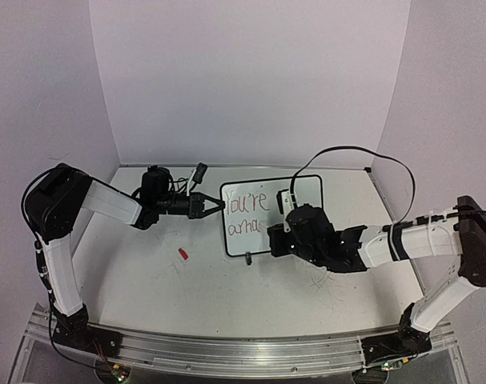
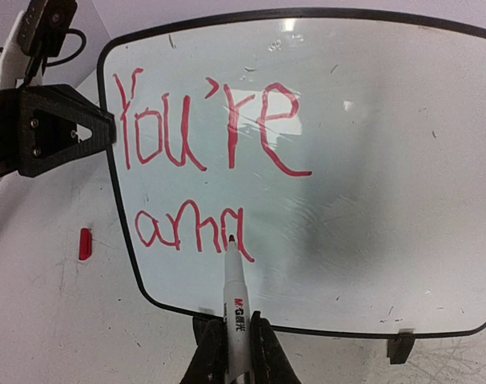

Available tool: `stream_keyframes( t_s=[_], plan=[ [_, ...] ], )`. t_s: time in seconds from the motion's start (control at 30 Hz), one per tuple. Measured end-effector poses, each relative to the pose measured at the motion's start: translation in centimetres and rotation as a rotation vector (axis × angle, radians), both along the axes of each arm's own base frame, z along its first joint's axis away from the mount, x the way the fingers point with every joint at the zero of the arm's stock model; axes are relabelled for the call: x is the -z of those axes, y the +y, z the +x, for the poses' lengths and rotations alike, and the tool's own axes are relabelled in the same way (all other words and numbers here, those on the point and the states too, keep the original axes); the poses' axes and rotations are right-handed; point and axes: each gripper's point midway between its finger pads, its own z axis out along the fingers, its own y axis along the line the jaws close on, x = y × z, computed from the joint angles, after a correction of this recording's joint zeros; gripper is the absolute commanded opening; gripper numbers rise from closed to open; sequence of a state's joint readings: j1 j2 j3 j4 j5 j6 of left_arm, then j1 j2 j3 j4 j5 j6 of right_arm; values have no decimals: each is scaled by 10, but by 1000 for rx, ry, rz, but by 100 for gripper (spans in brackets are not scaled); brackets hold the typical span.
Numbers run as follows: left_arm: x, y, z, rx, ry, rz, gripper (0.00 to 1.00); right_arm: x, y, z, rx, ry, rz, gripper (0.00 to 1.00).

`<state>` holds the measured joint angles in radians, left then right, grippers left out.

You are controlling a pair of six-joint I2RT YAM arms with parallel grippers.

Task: Write a sentence on the whiteboard

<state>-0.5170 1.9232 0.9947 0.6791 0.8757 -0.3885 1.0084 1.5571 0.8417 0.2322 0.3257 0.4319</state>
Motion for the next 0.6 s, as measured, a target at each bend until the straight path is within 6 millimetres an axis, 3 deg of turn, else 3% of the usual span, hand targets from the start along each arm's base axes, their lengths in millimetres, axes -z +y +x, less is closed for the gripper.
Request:
stream_keyframes(
  t_s=[0.6],
  plan=[
    [0, 0, 0, 1, -5, 1, 0, -1, 1, 8, 23, -20, -35, 0]
  ],
)
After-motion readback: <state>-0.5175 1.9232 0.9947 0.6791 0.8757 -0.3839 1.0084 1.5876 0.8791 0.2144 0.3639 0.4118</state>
